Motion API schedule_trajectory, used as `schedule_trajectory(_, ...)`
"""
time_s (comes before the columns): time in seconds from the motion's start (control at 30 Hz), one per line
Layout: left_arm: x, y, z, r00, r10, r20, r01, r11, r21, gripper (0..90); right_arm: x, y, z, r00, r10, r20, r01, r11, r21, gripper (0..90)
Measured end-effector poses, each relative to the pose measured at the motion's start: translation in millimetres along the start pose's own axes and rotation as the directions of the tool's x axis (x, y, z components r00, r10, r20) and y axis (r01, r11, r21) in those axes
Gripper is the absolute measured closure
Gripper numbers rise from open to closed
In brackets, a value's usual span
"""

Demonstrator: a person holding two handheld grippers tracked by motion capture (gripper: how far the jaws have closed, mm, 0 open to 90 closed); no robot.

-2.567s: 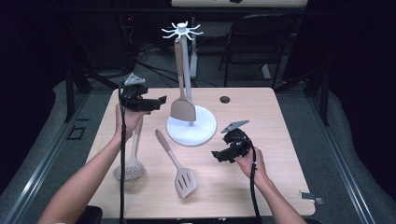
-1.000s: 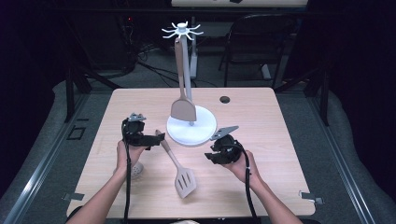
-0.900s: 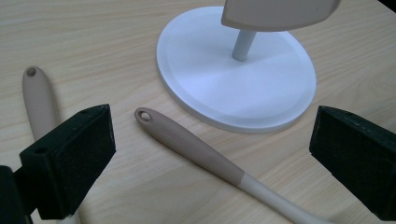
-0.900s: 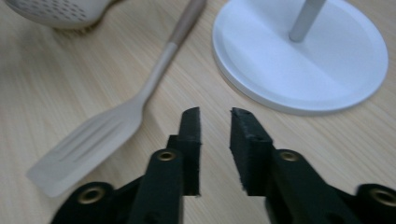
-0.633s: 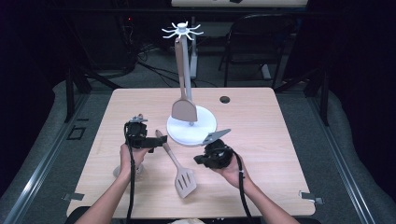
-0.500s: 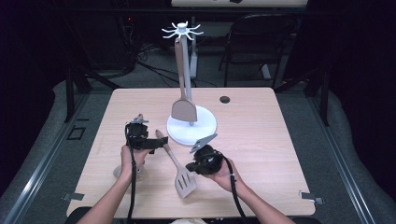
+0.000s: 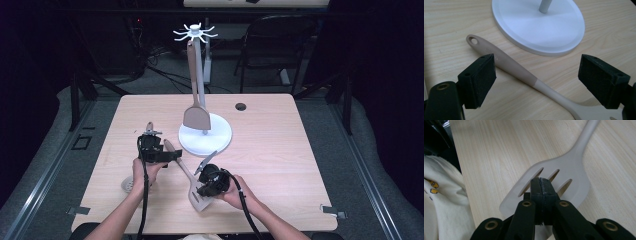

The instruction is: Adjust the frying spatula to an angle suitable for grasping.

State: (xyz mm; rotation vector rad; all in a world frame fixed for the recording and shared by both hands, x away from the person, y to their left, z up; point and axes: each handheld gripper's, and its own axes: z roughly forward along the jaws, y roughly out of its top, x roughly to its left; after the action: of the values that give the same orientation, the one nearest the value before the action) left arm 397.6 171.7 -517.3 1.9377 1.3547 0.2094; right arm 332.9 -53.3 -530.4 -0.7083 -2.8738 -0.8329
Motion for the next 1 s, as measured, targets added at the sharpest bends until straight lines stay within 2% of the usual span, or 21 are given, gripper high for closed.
schedule_trajectory(0.3, -12.7, -13.2, 10.3, 0.9995, 0.013, -0.028, -0.012, 0.9982, 0.059, 17.8, -3.9, -1.0, 9.1, 0.9987, 0.03, 0.04, -0.031, 0.999, 0.032, 89.8)
schedule_trajectory(0.33, -13.2, -14.1, 11.1, 0.9993, 0.008, -0.035, -0.006, 0.9982, 0.06, 18.4, -4.5, -1.9, 11.3, 0.9983, 0.044, 0.038, -0.045, 0.999, 0.023, 89.8)
schedule_trajectory(0.43, -13.3, -15.9, 15.0, 0.9989, -0.004, -0.046, 0.007, 0.9977, 0.068, 19.1, -8.5, -3.9, 14.6, 0.9956, 0.066, 0.066, -0.07, 0.995, 0.064, 90.0)
schedule_trajectory(0.53, -13.6, -16.8, 18.9, 0.9987, -0.007, -0.05, 0.011, 0.9968, 0.08, 19.9, -13.9, -8.0, 18.5, 0.9917, 0.116, 0.057, -0.119, 0.992, 0.048, 89.7)
schedule_trajectory(0.67, -12.7, -18.3, 25.2, 0.9982, -0.001, -0.059, 0.006, 0.9959, 0.09, 21.5, -12.5, -7.2, 19.5, 0.9923, 0.104, 0.067, -0.107, 0.993, 0.045, 89.8)
schedule_trajectory(0.7, -12.4, -18.8, 27.0, 0.9978, 0.005, -0.066, 0.001, 0.9958, 0.091, 23.1, -12.7, -6.2, 18.5, 0.9934, 0.084, 0.078, -0.089, 0.994, 0.062, 89.7)
schedule_trajectory(0.83, -10.5, -19.6, 33.8, 0.9967, 0.006, -0.081, 0.003, 0.9937, 0.112, 26.7, -13.4, -5.9, 18.3, 0.9941, 0.073, 0.081, -0.079, 0.995, 0.066, 88.1)
schedule_trajectory(0.87, -9.7, -19.1, 35.9, 0.9962, 0.006, -0.087, 0.004, 0.9937, 0.112, 27.5, -13.1, -6.3, 19.6, 0.9936, 0.083, 0.076, -0.088, 0.995, 0.053, 90.0)
schedule_trajectory(0.9, -9.2, -18.6, 37.1, 0.996, 0.008, -0.089, 0.002, 0.9938, 0.111, 29.1, -14.1, -5.7, 19.5, 0.9944, 0.059, 0.088, -0.066, 0.995, 0.076, 90.0)
schedule_trajectory(0.93, -7.8, -17.8, 38.5, 0.9962, 0.015, -0.085, -0.005, 0.9937, 0.112, 30.9, -14.6, -5.6, 20.1, 0.9948, 0.058, 0.083, -0.065, 0.995, 0.076, 90.0)
schedule_trajectory(0.97, -6.3, -17.2, 39.3, 0.9964, 0.01, -0.084, -0.001, 0.9938, 0.112, 32.9, -14.4, -5.4, 20.4, 0.9949, 0.059, 0.082, -0.066, 0.995, 0.073, 90.0)
schedule_trajectory(1.0, -5.1, -16.8, 39.4, 0.9968, 0.0, -0.079, 0.009, 0.9939, 0.11, 34.3, -14.5, -4.4, 19.4, 0.9952, 0.039, 0.089, -0.047, 0.995, 0.091, 90.0)
